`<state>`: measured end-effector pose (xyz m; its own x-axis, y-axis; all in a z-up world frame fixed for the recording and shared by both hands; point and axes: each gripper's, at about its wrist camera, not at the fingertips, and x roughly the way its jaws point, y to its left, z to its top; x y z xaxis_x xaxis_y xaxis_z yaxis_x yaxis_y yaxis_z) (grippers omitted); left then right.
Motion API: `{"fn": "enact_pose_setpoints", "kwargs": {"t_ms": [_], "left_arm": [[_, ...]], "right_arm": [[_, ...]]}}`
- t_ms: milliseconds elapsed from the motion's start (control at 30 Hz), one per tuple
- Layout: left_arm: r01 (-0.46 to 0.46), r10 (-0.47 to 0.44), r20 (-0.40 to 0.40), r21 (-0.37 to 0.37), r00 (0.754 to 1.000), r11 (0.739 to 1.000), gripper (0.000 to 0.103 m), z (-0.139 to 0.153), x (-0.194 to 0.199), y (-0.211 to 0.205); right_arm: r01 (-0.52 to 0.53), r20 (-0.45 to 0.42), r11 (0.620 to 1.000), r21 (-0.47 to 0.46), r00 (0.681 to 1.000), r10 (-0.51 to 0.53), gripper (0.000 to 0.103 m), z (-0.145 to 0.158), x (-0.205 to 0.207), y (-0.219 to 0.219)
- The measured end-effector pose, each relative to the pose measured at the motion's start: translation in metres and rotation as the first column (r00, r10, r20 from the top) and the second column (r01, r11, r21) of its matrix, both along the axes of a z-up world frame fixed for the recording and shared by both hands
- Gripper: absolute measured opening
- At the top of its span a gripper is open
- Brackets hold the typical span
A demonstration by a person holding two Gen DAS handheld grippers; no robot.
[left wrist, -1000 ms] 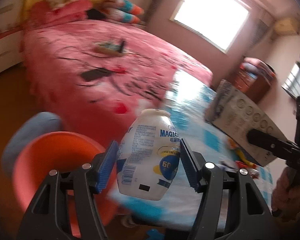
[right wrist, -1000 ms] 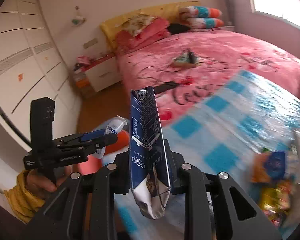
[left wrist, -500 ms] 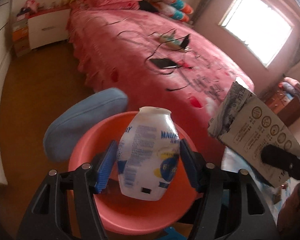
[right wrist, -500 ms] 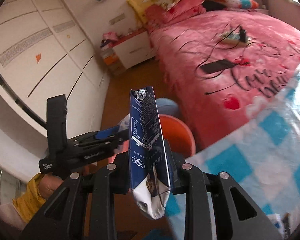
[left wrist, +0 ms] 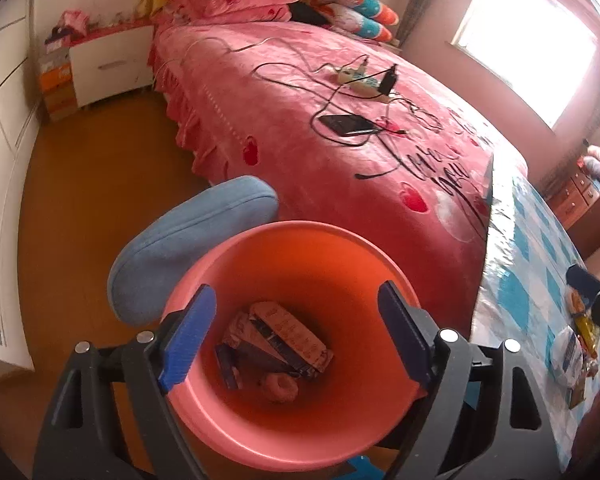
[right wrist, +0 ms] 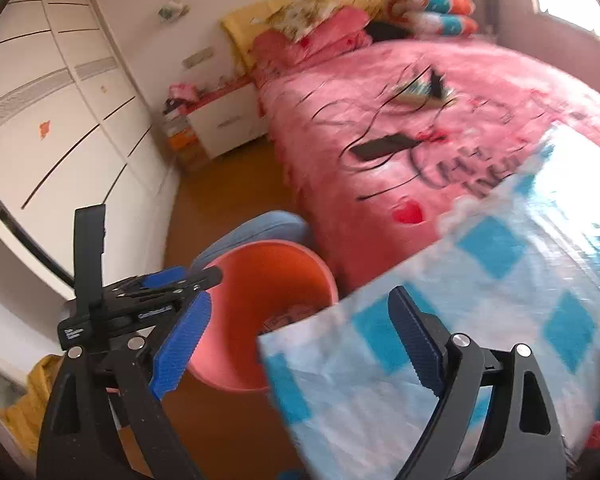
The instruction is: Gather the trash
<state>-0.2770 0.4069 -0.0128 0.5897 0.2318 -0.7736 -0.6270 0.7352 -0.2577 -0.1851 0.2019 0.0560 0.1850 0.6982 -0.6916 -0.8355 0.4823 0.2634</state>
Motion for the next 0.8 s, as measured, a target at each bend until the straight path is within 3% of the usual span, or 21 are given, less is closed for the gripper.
{"fn": "enact_pose_setpoints", "kwargs": {"t_ms": [233, 500, 800], "left_arm": [[0.066, -0.066, 0.043, 0.016, 0.997, 0.998, 0.084, 0.014, 0.013, -0.025], [0.146, -0.149, 0.092, 0.042, 0.985, 0.988, 0.088, 0.034, 0.032, -0.06], [0.257, -0.269, 0.138, 0.098, 0.953, 0.961, 0.093, 0.057, 0.054, -0.115]], "right_arm": [[0.089, 0.1, 0.996, 0.017, 0.991, -0.09, 0.092, 0.007, 0.0, -0.042], [0.199, 0.081, 0.978, 0.056, 0.976, -0.203, 0.092, 0.003, 0.012, -0.091], [0.297, 0.071, 0.949, 0.1, 0.95, -0.305, 0.095, 0.001, 0.023, -0.143]]}}
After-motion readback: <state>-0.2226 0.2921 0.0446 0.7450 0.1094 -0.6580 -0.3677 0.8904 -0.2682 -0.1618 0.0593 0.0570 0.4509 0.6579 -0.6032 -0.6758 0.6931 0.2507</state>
